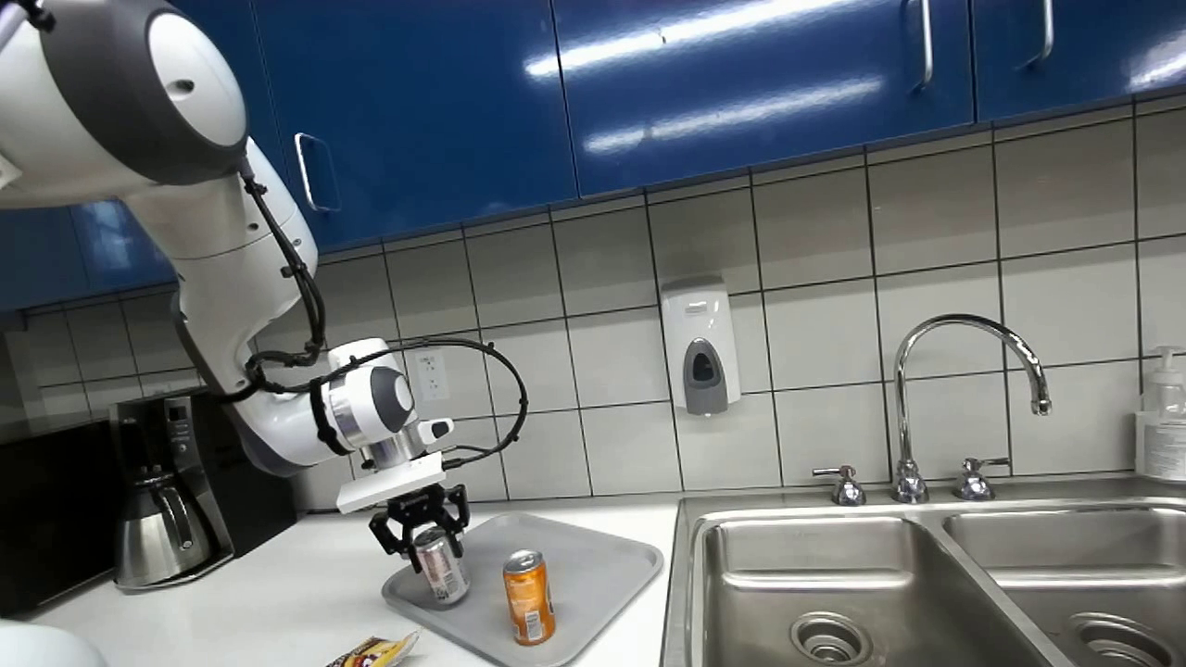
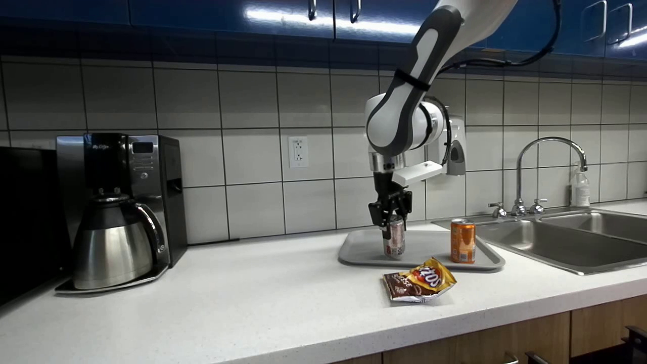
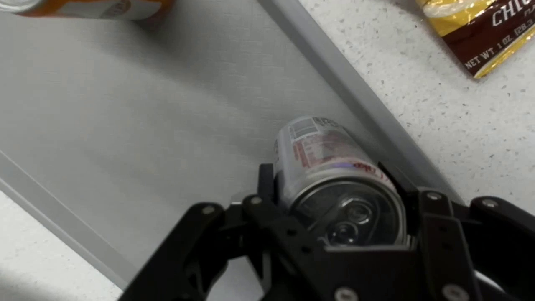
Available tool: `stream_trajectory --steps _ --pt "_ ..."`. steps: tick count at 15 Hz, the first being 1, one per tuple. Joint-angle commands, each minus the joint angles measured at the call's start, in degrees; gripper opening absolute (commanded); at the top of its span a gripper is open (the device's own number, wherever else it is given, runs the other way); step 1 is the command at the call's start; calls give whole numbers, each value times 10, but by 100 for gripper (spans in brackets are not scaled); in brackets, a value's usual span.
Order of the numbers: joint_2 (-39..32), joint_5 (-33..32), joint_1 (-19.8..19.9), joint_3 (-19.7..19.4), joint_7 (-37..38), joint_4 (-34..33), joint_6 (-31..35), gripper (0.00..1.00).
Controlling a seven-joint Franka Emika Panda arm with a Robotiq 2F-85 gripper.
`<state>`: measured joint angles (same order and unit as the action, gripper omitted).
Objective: Put the cans on the grey tray
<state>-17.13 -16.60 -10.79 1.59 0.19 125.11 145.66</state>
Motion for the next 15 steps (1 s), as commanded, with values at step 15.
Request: stream_trajectory --steps 15 --pt "18 -28 -2 -17 49 -27 -8 100"
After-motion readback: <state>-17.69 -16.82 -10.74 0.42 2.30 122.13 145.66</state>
